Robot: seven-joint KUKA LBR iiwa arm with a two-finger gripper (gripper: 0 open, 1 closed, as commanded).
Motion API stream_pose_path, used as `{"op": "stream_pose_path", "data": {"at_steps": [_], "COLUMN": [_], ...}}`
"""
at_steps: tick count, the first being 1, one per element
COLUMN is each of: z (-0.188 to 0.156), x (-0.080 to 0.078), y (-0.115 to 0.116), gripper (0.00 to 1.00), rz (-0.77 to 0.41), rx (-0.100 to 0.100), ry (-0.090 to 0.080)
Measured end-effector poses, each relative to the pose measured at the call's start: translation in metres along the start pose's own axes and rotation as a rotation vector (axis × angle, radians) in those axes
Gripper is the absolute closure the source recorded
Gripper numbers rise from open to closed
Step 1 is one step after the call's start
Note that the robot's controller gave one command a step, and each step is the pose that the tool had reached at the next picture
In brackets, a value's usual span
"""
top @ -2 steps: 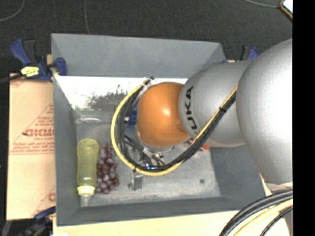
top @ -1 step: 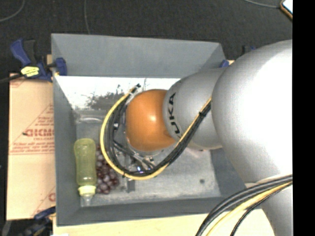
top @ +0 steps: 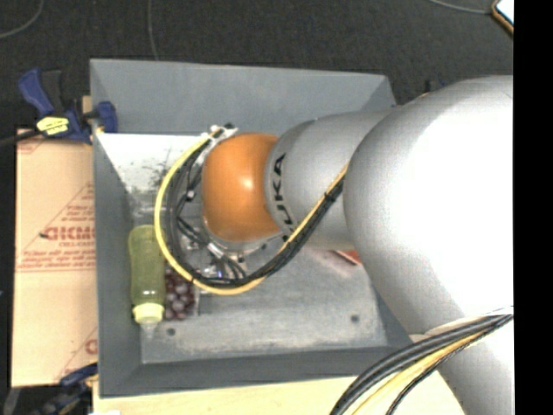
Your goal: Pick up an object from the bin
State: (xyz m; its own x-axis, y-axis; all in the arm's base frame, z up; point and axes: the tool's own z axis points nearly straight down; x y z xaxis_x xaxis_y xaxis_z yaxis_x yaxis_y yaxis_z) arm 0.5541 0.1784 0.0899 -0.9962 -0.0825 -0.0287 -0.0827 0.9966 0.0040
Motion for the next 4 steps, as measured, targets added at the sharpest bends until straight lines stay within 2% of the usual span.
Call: {"op": "stream_pose_path", "data": {"at_steps": [1,2,3,4], "z": [-0.060,0.021,-0.023,0.007], "x": [0.046,0.001,-0.010,0.011], "y": [-0.020,0.008,0.039,0.015], "gripper": [0.00,0.00,0.00,1.00], "rz": [-0.163,-0.038,-0.057,-0.038], "rx": [0.003,0.001,0.009,0.003], "ry": [0.011,0.006,0.002,0.002]}}
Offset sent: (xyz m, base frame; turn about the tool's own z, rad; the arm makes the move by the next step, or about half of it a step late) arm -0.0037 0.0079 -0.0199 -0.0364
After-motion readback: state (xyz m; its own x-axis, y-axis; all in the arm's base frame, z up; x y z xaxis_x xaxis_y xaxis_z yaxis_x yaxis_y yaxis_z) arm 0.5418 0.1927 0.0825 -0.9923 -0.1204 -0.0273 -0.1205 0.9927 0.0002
